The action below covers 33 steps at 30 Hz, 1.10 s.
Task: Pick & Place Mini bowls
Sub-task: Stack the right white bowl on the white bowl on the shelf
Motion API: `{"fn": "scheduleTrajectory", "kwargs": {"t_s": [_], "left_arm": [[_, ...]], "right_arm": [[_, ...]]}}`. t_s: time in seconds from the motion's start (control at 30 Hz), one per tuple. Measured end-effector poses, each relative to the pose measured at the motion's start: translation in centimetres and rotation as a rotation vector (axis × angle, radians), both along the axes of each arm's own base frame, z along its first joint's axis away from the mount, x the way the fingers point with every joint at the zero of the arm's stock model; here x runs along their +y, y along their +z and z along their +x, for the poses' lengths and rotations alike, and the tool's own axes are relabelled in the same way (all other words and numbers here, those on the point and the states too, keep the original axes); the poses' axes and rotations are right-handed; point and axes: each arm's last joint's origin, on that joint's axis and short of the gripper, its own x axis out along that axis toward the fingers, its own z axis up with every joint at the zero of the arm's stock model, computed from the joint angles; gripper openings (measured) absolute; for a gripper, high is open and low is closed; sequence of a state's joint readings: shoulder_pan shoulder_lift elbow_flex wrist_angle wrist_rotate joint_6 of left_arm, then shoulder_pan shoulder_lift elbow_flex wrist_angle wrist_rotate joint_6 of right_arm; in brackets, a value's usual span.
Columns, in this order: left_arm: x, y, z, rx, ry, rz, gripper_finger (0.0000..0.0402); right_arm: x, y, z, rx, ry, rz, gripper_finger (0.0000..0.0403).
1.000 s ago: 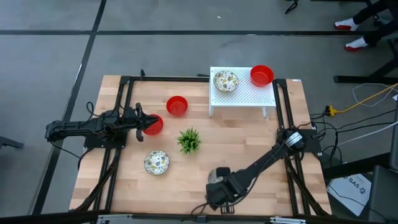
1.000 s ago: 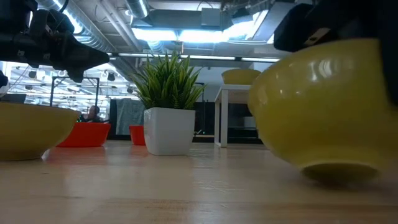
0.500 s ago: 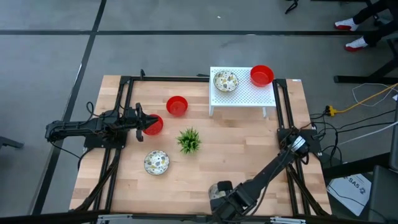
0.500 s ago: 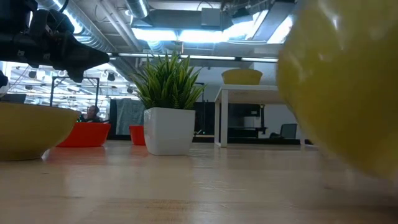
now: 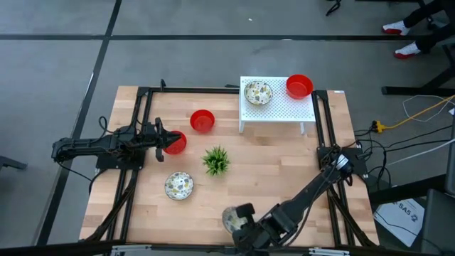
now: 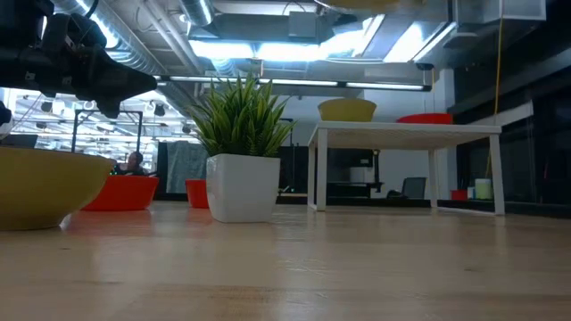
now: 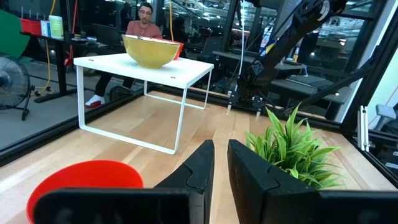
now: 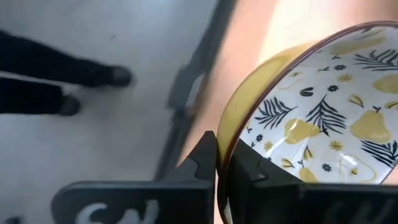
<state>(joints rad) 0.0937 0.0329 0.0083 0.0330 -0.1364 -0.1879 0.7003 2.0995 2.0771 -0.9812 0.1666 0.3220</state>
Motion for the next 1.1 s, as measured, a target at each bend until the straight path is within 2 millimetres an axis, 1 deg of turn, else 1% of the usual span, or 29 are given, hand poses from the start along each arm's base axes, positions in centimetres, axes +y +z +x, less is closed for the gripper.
{"fn": "scheduleTrajectory", "kwargs": {"t_s": [0.23, 0.57, 0.77, 0.93, 1.1], "left_arm": [[0.0, 0.0, 0.0, 0.0, 0.0, 0.0, 0.0044], [0.0, 0.0, 0.0, 0.0, 0.0, 0.0, 0.0042], [0.0, 0.0, 0.0, 0.0, 0.0, 0.0, 0.0044], [0.0, 0.0, 0.0, 0.0, 0.0, 0.0, 0.0042], [0.0, 0.0, 0.0, 0.0, 0.0, 0.0, 0.0041]], "right_arm": [[-2.9, 3.9, 1.9, -0.151, -0.013, -0.082, 0.0014], [-7.9, 7.0, 4.6, -0.257, -0.074, -0.128, 0.0014], [-10.3, 8.1, 5.5, -0.309, -0.107, -0.202, 0.0014], [-12.3, 8.3, 6.4, -0.334, -0.162, -0.251, 0.0014], [-14.0, 8.5, 7.2, -0.35, -0.211, -0.25, 0.0014]]}}
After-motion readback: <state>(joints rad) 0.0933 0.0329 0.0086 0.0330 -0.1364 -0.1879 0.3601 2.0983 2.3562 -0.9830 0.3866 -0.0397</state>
